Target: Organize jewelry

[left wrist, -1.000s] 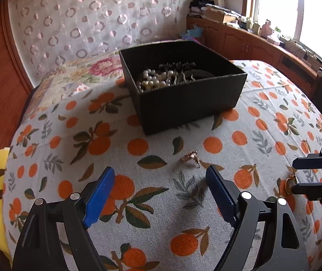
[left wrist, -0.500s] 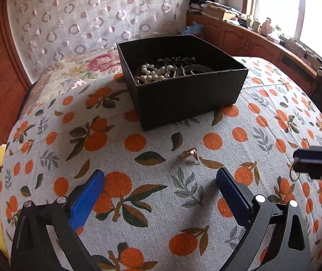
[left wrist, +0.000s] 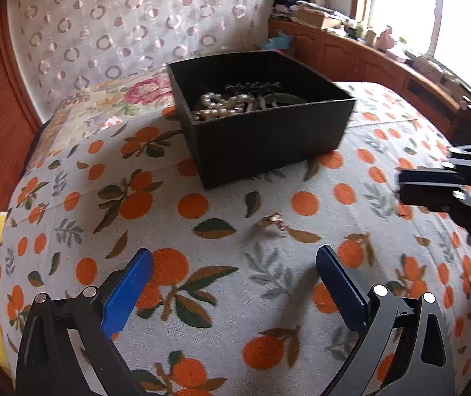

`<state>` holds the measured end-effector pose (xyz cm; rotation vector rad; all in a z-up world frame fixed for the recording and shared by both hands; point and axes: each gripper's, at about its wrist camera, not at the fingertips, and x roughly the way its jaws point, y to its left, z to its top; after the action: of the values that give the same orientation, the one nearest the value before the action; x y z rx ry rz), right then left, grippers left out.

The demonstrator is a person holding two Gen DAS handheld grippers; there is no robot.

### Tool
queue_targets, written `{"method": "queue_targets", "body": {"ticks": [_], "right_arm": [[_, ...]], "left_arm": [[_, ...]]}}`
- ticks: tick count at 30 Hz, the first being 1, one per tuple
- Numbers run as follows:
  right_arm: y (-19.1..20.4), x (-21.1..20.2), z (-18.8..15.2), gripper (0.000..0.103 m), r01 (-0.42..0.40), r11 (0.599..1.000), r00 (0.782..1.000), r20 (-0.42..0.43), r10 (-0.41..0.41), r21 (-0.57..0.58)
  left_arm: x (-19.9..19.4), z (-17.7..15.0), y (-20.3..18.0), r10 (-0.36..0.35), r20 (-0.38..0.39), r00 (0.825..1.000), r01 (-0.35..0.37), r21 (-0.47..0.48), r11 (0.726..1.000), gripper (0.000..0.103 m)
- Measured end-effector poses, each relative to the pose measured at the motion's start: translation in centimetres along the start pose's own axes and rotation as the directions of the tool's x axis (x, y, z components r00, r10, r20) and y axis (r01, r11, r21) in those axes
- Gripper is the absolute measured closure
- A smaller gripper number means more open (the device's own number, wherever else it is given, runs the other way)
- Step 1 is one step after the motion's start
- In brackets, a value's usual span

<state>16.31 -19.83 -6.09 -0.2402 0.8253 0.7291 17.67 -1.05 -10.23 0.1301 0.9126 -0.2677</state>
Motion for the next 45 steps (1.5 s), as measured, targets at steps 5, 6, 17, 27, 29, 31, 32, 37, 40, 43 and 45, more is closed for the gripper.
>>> {"method": "queue_targets", "body": {"ticks": [5, 6, 17, 27, 29, 31, 32, 37, 40, 43, 45], "right_arm": [[-0.3, 1.2, -0.3, 0.092, 0.0, 1.0, 0.999, -0.032, -0.001, -0.012], [-0.3, 1.2, -0.3, 0.092, -0.008, 1.0, 0.999, -0.031, 0.008, -0.009], [-1.1, 0.6, -0.6, 0.091, -0.03, 0.999, 0.999, -0.016, 0.031, 0.023], [-1.2, 0.4, -0.7, 0.091, -0.037, 0.999, 0.999, -0.013, 0.037, 0.021], [-1.3, 0.4, -0.7, 0.091, -0.033, 0.999, 0.999, -0.011, 0.034, 0.024], [-1.4, 0.2, -0.7, 0.091, -0.031, 0.999, 1.0, -0.003, 0.031, 0.026], [-1.4, 0.1, -0.7, 0.091, -0.027, 0.999, 1.0, 0.0, 0.027, 0.028], [-1.4, -0.6, -0.3, 0.091, -0.013, 0.999, 1.0, -0.001, 0.013, 0.032], [-1.5, -1.3, 0.9, 0.091, -0.001, 1.0, 1.0, 0.013, 0.0, 0.021], [-1.4, -1.8, 2.4, 0.091, 0.011, 1.0, 0.999, 0.037, -0.011, 0.011], [-1.4, -2.1, 3.2, 0.091, 0.019, 1.0, 0.998, 0.054, -0.019, 0.007]], "left_arm": [[-0.9, 0.3, 0.1, -0.052, 0.042, 0.998, 0.054, -0.043, 0.998, 0.024], [-0.9, 0.5, 0.0, -0.044, 0.045, 0.998, 0.046, -0.044, 0.998, 0.027], [0.2, 1.9, -0.6, -0.059, 0.025, 0.998, 0.06, -0.064, 0.996, 0.065], [0.1, 1.5, -1.0, -0.065, 0.027, 0.998, 0.066, -0.044, 0.997, 0.089], [-0.1, 1.6, -1.1, -0.071, 0.036, 0.997, 0.073, -0.042, 0.996, 0.089], [-0.5, 1.8, -1.0, -0.071, 0.049, 0.996, 0.074, -0.047, 0.996, 0.089], [-0.8, 1.9, -1.0, -0.077, 0.056, 0.995, 0.08, -0.049, 0.996, 0.089], [-2.3, 2.8, -0.9, -0.084, 0.101, 0.991, 0.089, -0.038, 0.995, 0.089], [-3.2, 3.4, -0.9, -0.078, 0.128, 0.989, 0.082, -0.026, 0.996, 0.089], [-3.8, 4.0, -0.6, -0.075, 0.151, 0.986, 0.079, -0.024, 0.997, 0.089], [-4.2, 4.4, -0.4, -0.072, 0.165, 0.984, 0.077, -0.025, 0.997, 0.089]]}}
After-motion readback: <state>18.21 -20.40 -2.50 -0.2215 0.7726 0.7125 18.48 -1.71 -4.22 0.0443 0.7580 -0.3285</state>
